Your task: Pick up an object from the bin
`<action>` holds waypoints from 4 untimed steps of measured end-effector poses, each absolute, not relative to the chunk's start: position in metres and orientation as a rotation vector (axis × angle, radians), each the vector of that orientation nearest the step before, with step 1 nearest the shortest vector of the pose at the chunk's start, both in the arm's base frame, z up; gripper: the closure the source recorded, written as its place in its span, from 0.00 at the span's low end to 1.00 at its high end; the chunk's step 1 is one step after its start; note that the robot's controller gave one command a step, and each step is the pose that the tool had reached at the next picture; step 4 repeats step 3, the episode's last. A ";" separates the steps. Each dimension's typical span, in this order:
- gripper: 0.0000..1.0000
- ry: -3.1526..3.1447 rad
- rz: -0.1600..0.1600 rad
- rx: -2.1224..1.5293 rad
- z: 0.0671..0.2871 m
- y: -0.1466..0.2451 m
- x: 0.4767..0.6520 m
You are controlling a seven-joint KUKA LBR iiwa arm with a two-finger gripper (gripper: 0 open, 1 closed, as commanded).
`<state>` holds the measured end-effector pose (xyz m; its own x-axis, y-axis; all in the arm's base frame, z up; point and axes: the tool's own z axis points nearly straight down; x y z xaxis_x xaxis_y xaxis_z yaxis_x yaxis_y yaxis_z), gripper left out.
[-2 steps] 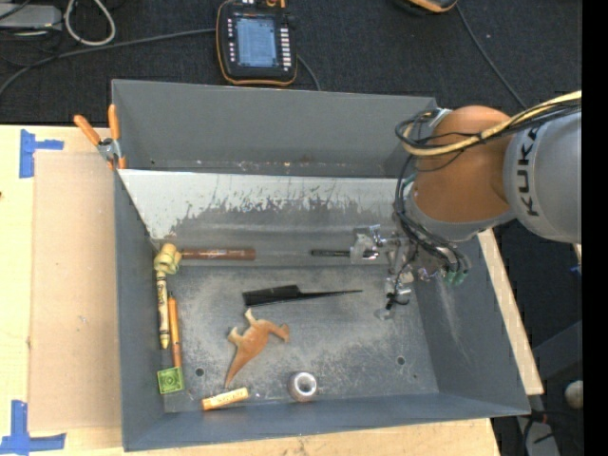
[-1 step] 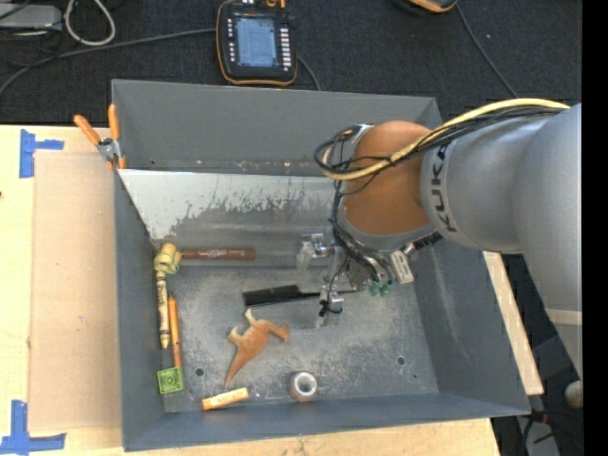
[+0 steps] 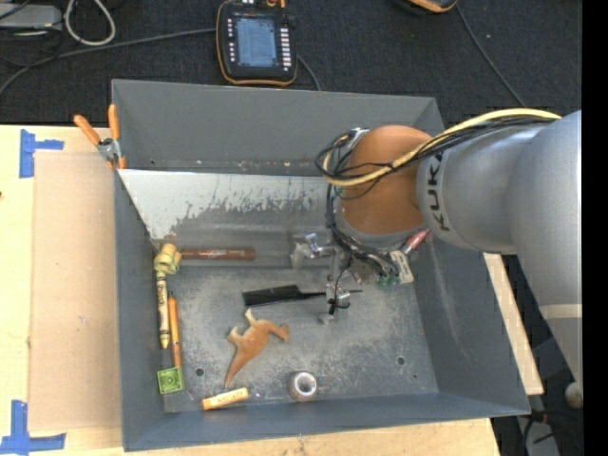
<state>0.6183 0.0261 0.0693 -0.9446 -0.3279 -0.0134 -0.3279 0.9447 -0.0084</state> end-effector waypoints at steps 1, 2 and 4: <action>1.00 3.089 0.011 -0.564 0.071 0.097 0.608; 1.00 3.088 0.011 -0.564 0.071 0.097 0.608; 1.00 3.094 0.011 -0.567 0.086 0.097 0.606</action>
Offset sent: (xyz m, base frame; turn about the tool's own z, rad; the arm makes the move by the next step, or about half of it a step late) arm 0.0000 0.0000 0.0000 0.0000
